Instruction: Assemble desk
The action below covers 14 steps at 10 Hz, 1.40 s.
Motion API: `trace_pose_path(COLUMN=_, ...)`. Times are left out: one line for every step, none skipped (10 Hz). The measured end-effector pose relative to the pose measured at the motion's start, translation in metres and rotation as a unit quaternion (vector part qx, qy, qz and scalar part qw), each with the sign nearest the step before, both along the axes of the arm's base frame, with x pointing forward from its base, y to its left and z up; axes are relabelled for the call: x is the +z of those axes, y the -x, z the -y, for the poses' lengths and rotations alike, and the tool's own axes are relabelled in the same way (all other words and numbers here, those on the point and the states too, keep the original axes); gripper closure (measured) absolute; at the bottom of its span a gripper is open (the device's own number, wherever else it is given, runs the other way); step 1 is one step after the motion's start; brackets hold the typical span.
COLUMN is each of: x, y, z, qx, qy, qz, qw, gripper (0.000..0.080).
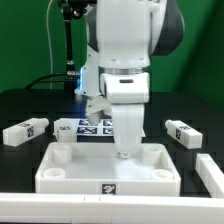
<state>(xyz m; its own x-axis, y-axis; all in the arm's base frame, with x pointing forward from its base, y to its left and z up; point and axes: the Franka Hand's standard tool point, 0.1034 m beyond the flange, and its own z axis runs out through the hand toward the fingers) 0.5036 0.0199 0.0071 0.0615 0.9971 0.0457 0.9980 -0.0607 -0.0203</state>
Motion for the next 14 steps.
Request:
trace_pose_path(x=0.000, y=-0.008, z=-0.009, qx=0.001, qy=-0.001, qz=0.002, qw=1.000, gripper=0.0742)
trace_pose_path(x=0.000, y=-0.014, z=-0.015, qx=-0.012, qy=-0.001, qz=0.001, qw=1.000, gripper=0.0742)
trace_pose_path(x=0.000, y=-0.020, z=-0.022, qx=-0.021, qy=-0.002, qz=0.003, qw=1.000, gripper=0.0742)
trace_pose_path(x=0.000, y=-0.025, z=-0.028, qx=-0.027, qy=-0.003, qz=0.005, qw=1.000, gripper=0.0742)
trace_pose_path(x=0.000, y=-0.029, z=-0.033, qx=-0.035, qy=-0.004, qz=0.007, qw=0.999, gripper=0.0742)
trace_pose_path(x=0.000, y=-0.032, z=-0.038, qx=-0.042, qy=-0.004, qz=0.009, qw=0.999, gripper=0.0742)
trace_pose_path(x=0.000, y=-0.033, z=-0.041, qx=-0.041, qy=-0.005, qz=0.010, qw=0.999, gripper=0.0742)
trace_pose_path(x=0.000, y=-0.033, z=-0.040, qx=-0.041, qy=-0.005, qz=0.011, qw=0.999, gripper=0.0742)
trace_pose_path(x=0.000, y=-0.033, z=-0.040, qx=-0.041, qy=-0.005, qz=0.011, qw=0.999, gripper=0.0742)
trace_pose_path(x=0.000, y=-0.033, z=-0.040, qx=-0.041, qy=-0.005, qz=0.010, qw=0.999, gripper=0.0742)
trace_pose_path(x=0.000, y=-0.032, z=-0.039, qx=-0.042, qy=-0.005, qz=0.010, qw=0.999, gripper=0.0666)
trace_pose_path(x=0.000, y=-0.032, z=-0.039, qx=-0.042, qy=-0.005, qz=0.010, qw=0.999, gripper=0.0485)
trace_pose_path(x=-0.001, y=-0.032, z=-0.039, qx=-0.042, qy=-0.005, qz=0.010, qw=0.999, gripper=0.0351)
trace_pose_path(x=0.000, y=-0.032, z=-0.038, qx=-0.043, qy=-0.004, qz=0.010, qw=0.999, gripper=0.0351)
